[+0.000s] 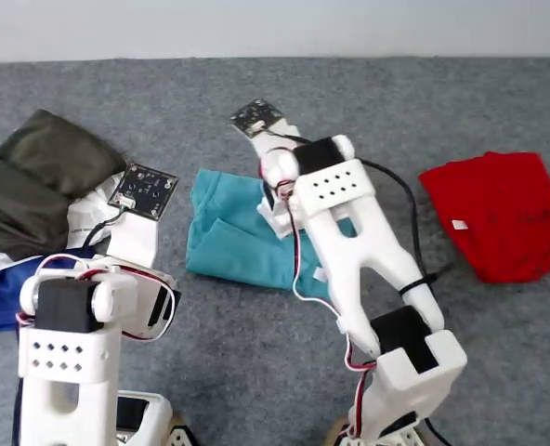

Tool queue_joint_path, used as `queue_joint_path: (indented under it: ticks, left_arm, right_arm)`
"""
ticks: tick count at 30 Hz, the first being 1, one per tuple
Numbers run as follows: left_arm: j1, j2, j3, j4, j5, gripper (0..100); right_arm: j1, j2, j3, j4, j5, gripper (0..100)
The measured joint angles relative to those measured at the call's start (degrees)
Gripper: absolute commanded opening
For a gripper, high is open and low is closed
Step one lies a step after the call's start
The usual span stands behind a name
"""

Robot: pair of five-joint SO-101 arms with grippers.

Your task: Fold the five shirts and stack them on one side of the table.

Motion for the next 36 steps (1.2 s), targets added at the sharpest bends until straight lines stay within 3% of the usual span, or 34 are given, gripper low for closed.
queue_joint_path:
  ticks: [15,36]
  left_arm:
    - [-0.09,0.0,0.0,0.0,0.0,15]
    - [-0.35,0.0,-0.35,0.0,0.0,15]
  right_arm:
    - [-4.4,5.01,0.09,-8.44,0.0,0.9]
    - [-12.04,24.35,-18.73,-8.44,0.0,3.3]
